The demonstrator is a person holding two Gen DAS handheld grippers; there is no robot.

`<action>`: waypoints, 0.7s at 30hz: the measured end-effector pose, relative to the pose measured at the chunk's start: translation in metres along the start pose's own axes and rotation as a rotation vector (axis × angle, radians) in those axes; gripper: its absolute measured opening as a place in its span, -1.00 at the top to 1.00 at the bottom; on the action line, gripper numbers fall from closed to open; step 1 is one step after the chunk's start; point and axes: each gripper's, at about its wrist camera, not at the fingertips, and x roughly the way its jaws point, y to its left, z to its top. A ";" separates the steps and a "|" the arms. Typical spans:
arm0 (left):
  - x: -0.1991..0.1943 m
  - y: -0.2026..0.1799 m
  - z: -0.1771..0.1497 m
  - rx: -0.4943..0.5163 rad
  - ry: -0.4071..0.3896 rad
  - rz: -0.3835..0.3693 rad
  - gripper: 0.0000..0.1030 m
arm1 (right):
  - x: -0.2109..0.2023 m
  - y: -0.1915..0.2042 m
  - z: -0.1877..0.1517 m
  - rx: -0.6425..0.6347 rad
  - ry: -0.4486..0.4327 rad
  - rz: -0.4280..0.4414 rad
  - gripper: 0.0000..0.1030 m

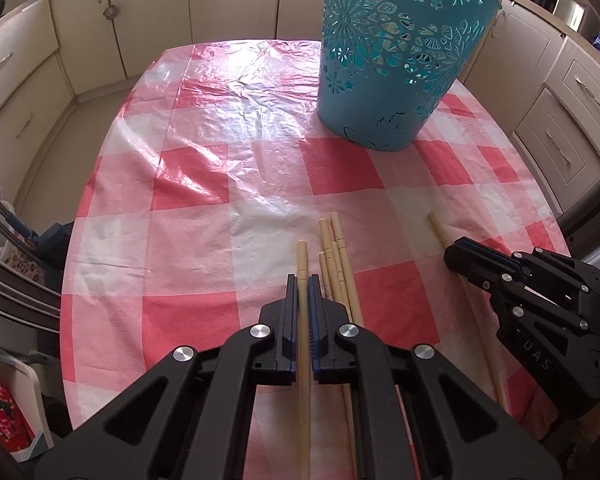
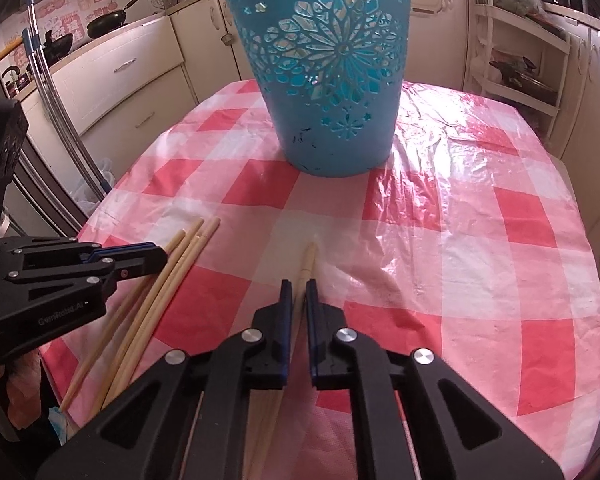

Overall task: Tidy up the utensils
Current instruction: 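Lower the left gripper onto a wooden chopstick and close it, then lift the chopstick with the left gripper and carry it over the basket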

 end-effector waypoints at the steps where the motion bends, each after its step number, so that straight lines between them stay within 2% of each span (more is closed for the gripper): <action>1: 0.000 -0.001 0.000 0.006 0.003 0.006 0.89 | 0.000 0.000 0.001 0.005 0.001 0.002 0.85; 7: 0.000 -0.015 -0.002 0.082 -0.008 0.089 0.88 | 0.002 0.001 0.004 -0.004 0.009 0.006 0.85; 21: -0.001 -0.017 -0.003 0.105 -0.018 0.105 0.90 | 0.003 0.000 0.004 -0.009 0.007 0.009 0.86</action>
